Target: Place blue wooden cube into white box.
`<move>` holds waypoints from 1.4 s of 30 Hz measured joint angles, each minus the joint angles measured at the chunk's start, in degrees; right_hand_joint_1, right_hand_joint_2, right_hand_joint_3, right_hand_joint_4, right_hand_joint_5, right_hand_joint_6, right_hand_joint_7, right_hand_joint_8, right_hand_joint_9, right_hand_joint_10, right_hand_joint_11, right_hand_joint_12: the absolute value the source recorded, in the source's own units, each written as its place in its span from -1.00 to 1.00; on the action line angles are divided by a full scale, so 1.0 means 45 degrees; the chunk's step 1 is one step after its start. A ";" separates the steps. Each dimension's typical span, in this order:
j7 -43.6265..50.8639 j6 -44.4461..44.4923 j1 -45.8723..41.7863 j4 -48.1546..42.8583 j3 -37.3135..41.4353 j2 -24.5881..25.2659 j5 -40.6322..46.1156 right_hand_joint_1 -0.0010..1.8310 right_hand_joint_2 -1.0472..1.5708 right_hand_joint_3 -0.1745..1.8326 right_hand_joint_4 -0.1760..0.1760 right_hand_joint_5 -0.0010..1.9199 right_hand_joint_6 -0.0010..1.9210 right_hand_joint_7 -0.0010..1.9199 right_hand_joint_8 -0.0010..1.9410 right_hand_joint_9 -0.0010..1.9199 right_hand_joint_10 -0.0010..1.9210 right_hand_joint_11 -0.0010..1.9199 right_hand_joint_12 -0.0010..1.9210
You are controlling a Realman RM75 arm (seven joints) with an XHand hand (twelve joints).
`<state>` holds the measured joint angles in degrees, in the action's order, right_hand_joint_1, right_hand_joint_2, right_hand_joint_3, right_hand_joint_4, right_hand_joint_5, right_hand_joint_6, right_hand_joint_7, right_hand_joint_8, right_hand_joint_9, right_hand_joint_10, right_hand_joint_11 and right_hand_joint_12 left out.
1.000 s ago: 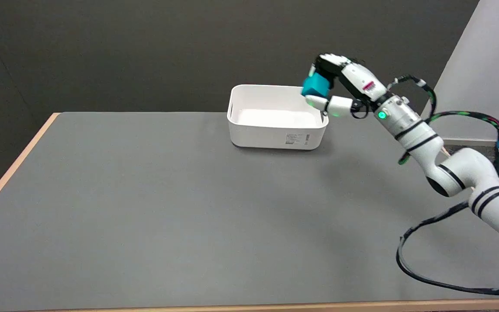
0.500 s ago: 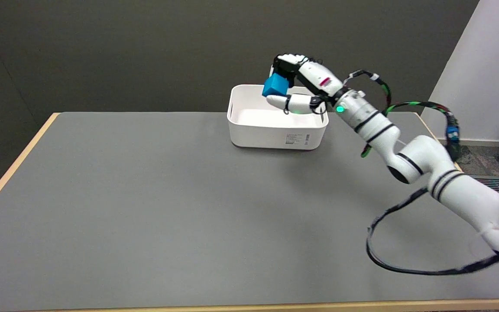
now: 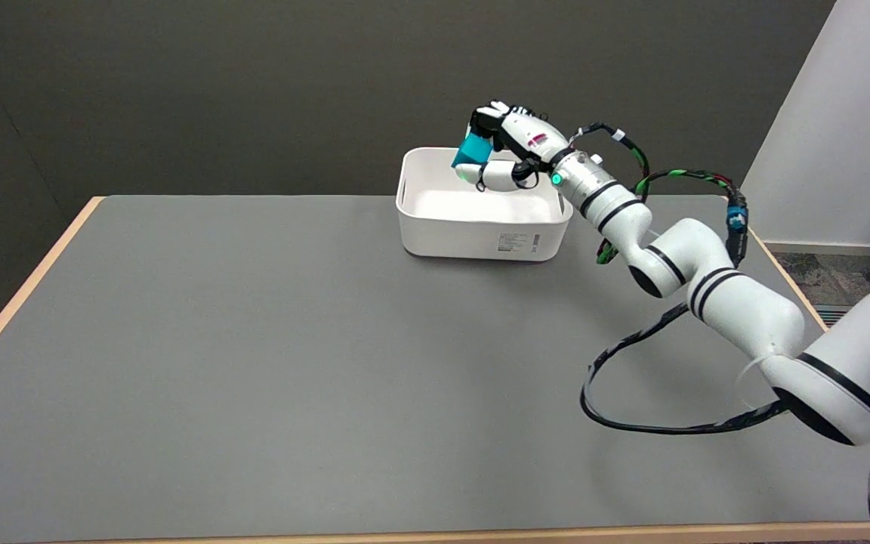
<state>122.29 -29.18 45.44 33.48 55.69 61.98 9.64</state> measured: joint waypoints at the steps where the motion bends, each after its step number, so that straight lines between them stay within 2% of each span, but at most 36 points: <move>1: 0.0054 0.0111 0.0031 -0.0071 0.0032 0.0085 -0.0010 -0.08 0.76 -0.52 -0.09 -0.47 0.82 -0.88 1.00 -0.66 1.00 -1.00 1.00; 2: 0.0100 0.0222 0.0048 -0.0115 0.0071 0.0169 -0.0016 -0.08 0.77 -0.52 -0.10 -0.47 0.82 -0.86 1.00 -0.66 1.00 -1.00 1.00; 3: 0.0143 0.0321 0.0053 -0.0139 0.0113 0.0242 -0.0017 -0.12 0.64 -0.31 0.03 -0.55 0.54 -0.85 0.99 -0.67 1.00 -0.95 0.95; 4: 0.0191 0.0454 0.0053 -0.0155 0.0161 0.0323 -0.0018 -0.16 0.48 -0.04 0.21 -0.65 0.18 -0.85 0.98 -0.67 1.00 -0.88 0.88; 5: 0.0224 0.0564 0.0053 -0.0160 0.0204 0.0386 -0.0019 -0.27 0.40 0.05 0.25 -0.74 -0.16 -0.78 0.48 -0.65 0.64 -0.86 0.67; 6: 0.0254 0.0669 0.0049 -0.0159 0.0242 0.0435 -0.0018 -0.42 0.35 0.09 0.26 -0.84 -0.50 -0.67 -0.20 -0.62 0.14 -0.86 0.39; 7: 0.0287 0.0798 0.0027 -0.0149 0.0294 0.0495 -0.0018 -0.51 0.33 0.09 0.26 -0.89 -0.66 -0.65 -0.54 -0.63 -0.12 -0.86 0.26; 10: 0.0357 0.1187 -0.0056 -0.0049 0.0403 0.0624 -0.0018 -0.59 0.30 0.09 0.27 -0.95 -0.72 -0.79 -0.69 -0.77 -0.33 -0.90 0.21; 15: 0.0429 0.1630 -0.0187 0.0160 0.0567 0.0775 -0.0014 -0.62 0.29 0.09 0.28 -0.98 -0.72 -0.85 -0.73 -0.82 -0.38 -0.91 0.21; 25: 0.0470 0.2077 -0.0564 0.1002 0.0933 0.0878 0.0015 -0.62 0.30 0.11 0.34 -0.94 -0.71 -0.84 -0.73 -0.81 -0.38 -0.91 0.20; 28: 0.0310 0.2120 -0.0894 0.1680 0.1191 0.0839 0.0103 -0.66 0.33 0.21 0.61 -0.81 -0.53 -0.66 -0.56 -0.61 -0.21 -0.75 0.24; 30: 0.0119 0.2119 -0.1182 0.2258 0.1409 0.0789 0.0309 -0.66 0.33 0.21 0.68 -0.79 -0.49 -0.63 -0.51 -0.59 -0.18 -0.73 0.26; 36: -0.0693 0.1840 -0.2555 0.4316 0.2233 0.0491 0.2025 -0.79 0.36 0.24 0.77 -0.77 -0.48 -0.67 -0.57 -0.70 -0.31 -0.78 0.19; 42: -0.1596 0.0957 -0.4987 0.6339 0.3219 0.0084 0.4614 -0.87 0.36 0.25 0.75 -0.76 -0.48 -0.68 -0.60 -0.72 -0.35 -0.82 0.14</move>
<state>115.10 -24.87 23.00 62.00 70.18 62.36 30.41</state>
